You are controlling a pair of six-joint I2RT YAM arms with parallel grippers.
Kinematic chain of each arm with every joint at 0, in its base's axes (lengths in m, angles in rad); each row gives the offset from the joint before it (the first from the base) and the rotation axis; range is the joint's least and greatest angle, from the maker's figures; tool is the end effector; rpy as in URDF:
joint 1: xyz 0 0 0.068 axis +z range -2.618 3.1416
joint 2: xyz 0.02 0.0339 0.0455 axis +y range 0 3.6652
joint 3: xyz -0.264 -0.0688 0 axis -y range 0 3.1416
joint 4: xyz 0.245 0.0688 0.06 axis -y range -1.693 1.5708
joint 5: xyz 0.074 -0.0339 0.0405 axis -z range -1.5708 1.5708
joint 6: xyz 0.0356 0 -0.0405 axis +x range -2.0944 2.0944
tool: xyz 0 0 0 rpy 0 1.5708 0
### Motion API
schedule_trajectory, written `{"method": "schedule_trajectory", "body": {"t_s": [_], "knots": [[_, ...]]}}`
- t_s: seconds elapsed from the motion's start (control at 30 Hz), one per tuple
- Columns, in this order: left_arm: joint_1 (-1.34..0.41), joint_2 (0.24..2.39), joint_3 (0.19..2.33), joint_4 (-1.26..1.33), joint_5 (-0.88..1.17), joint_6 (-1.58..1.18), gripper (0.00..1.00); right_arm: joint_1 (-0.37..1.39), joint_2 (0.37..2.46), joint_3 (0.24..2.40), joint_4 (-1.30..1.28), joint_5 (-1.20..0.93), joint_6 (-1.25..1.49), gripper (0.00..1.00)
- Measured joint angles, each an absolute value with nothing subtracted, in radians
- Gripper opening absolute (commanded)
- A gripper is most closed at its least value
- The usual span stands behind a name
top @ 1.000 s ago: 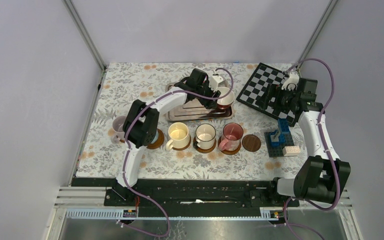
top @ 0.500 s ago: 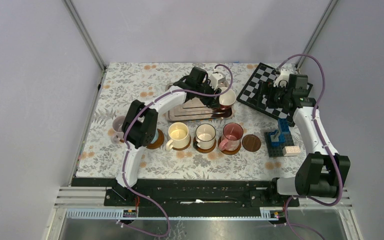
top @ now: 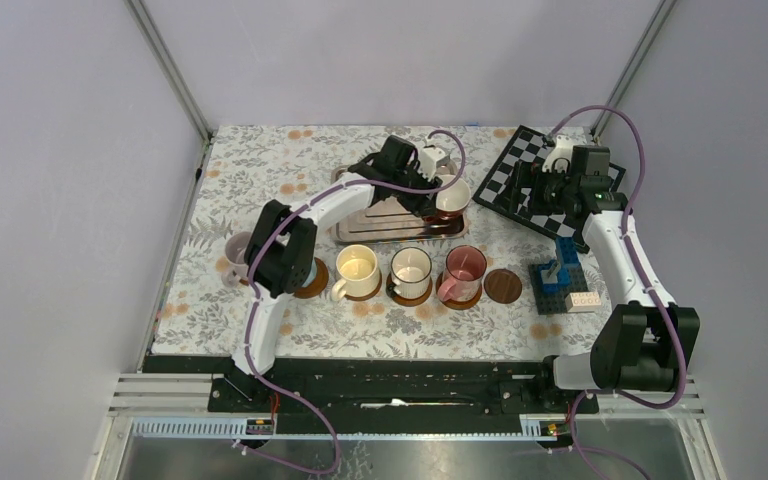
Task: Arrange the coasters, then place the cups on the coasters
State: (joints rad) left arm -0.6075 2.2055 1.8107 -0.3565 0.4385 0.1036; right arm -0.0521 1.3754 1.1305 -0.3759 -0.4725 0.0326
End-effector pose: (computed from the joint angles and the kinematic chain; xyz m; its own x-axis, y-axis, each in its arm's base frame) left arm 0.4047 -0.2998 0.2147 -0.4777 0.4461 -0.7569 0.8254 0.5229 -0.2127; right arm 0.3074 0.0002 0.3098 -0.5911 0.0599 -0.8044 -0.3042 0.9070 0.2911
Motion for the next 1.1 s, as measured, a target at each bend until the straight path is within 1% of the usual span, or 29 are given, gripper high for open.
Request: {"method": "schedule_trajectory", "body": {"t_s": [0.17, 0.33, 0.47, 0.67, 0.73, 0.8, 1.1], "knots": [[-0.624, 2.207, 1.812, -0.373, 0.379, 0.112, 0.45, -0.052, 1.375, 1.131, -0.376, -0.455, 0.037, 1.00], [-0.642, 2.233, 1.853, -0.400, 0.327, 0.115, 0.34, -0.052, 1.375, 1.131, -0.376, -0.433, 0.043, 1.00], [-0.649, 2.271, 1.903, -0.422, 0.297, 0.105, 0.33, -0.053, 1.375, 1.136, -0.381, -0.425, 0.044, 1.00], [-0.656, 2.306, 1.924, -0.434, 0.274, 0.096, 0.24, -0.072, 1.375, 1.149, -0.385, -0.412, 0.044, 1.00], [-0.657, 2.310, 1.924, -0.437, 0.267, 0.094, 0.16, -0.083, 1.375, 1.149, -0.387, -0.411, 0.044, 1.00], [-0.659, 2.310, 1.925, -0.439, 0.257, 0.090, 0.01, -0.094, 1.375, 1.149, -0.392, -0.411, 0.044, 1.00], [-0.662, 2.310, 1.929, -0.440, 0.229, 0.076, 0.00, -0.131, 1.365, 1.157, -0.410, -0.411, 0.041, 1.00]]}}
